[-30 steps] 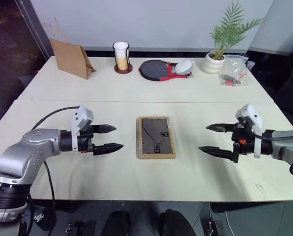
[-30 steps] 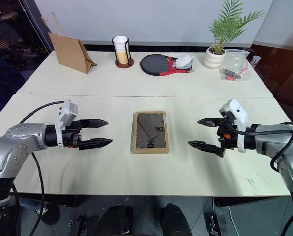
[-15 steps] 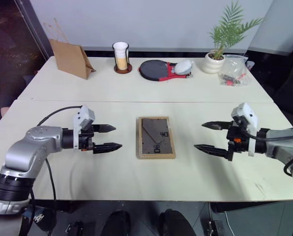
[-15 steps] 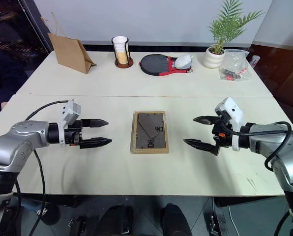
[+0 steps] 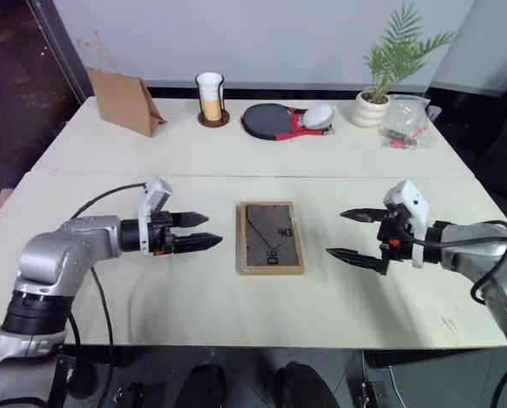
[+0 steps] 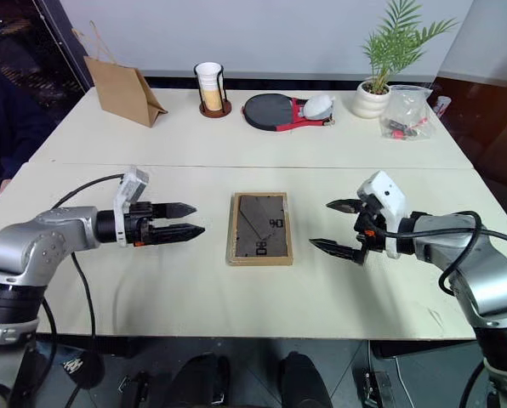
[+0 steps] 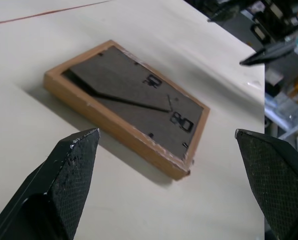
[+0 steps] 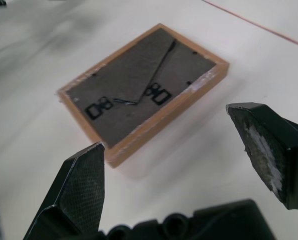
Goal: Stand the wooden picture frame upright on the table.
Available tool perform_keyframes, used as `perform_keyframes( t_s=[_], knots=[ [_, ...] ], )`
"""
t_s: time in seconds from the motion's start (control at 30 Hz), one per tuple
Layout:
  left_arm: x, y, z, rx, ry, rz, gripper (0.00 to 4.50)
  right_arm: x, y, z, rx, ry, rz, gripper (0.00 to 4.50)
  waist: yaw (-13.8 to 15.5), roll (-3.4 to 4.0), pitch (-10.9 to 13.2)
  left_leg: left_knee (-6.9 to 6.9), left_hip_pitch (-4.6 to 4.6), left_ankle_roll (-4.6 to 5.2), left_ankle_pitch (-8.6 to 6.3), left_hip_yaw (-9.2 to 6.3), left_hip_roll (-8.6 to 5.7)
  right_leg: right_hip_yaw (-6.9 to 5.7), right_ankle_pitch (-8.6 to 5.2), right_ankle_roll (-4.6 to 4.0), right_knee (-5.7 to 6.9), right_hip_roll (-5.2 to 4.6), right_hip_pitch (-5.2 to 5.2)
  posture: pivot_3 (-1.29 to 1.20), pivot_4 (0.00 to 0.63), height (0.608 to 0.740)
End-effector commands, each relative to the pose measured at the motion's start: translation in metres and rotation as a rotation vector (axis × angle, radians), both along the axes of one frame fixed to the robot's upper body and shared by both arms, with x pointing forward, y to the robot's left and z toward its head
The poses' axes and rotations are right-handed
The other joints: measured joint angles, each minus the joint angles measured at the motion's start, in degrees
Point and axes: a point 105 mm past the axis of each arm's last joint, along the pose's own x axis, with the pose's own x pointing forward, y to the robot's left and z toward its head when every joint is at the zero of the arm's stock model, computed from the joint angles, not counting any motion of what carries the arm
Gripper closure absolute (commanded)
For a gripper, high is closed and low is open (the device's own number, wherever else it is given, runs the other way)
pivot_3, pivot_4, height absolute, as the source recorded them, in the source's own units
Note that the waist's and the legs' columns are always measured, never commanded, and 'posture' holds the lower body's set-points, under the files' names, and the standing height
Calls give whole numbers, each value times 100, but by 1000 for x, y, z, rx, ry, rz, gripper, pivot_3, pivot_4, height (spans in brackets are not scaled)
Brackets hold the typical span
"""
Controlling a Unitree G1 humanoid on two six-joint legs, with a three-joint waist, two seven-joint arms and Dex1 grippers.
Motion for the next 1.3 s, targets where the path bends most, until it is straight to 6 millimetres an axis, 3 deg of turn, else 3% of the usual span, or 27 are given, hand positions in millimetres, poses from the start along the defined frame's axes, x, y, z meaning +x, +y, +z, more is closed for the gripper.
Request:
perform_keyframes(
  t_s=[0.03,0.13,0.2,0.3,0.5,0.53,0.6,0.73,0.87,1.07,1.3],
  knots=[
    [3,5,6,13,20,-10,0,8,8,7,6,-69,8,81,-16,0,0,0,0,0,0,0,1,0,0,0,0,4,0,0,150,740],
    [9,5,5,36,-5,-20,0,18,14,4,11,-87,-4,81,-4,1,1,1,1,0,0,0,1,0,0,0,4,7,-2,0,150,740],
    [25,3,1,92,-129,30,0,30,11,-1,-8,-116,-51,81,12,1,0,1,1,0,0,0,1,0,0,0,3,5,-2,0,150,740],
    [44,1,-4,162,-275,84,0,46,1,-4,-16,-143,-143,1294,43,0,0,6,-2,0,0,5,-3,0,0,-1,1,-3,0,0,150,740],
    [40,-12,-30,196,-339,110,2830,53,-1,-20,-28,-157,-227,4323,10,1,0,2,-9,10,-6,12,-1,4,0,1,-2,-6,-9,0,150,740],
    [37,-16,-38,200,-336,117,3416,51,3,-26,-23,-149,-234,4500,7,1,0,1,-8,11,-6,12,1,6,0,1,-1,-6,-9,0,150,740],
    [29,-25,-49,186,-311,113,4430,48,8,-36,-23,-136,-247,4500,5,2,-1,0,-7,11,-7,11,3,11,0,2,0,-7,-9,0,150,740],
    [6,-45,-78,210,-276,81,4430,39,15,-63,-44,-96,-301,4500,13,3,-1,3,-6,11,-7,14,1,13,1,3,3,-14,-8,0,150,740],
    [1,-56,-87,204,-268,96,4430,29,27,-76,-14,-33,-286,4500,27,6,-4,9,0,11,-7,14,-3,13,7,11,2,-16,3,0,150,740],
    [-4,-60,-83,173,-237,83,4430,8,52,-84,6,68,-160,4500,11,7,-6,10,4,12,-7,10,-1,13,9,14,2,-8,8,0,150,740],
    [-13,-51,-79,200,-218,38,4430,-6,63,-85,5,122,-71,4500,2,7,-6,7,4,12,-7,7,0,10,9,13,1,-6,7,0,150,740]
  ],
)
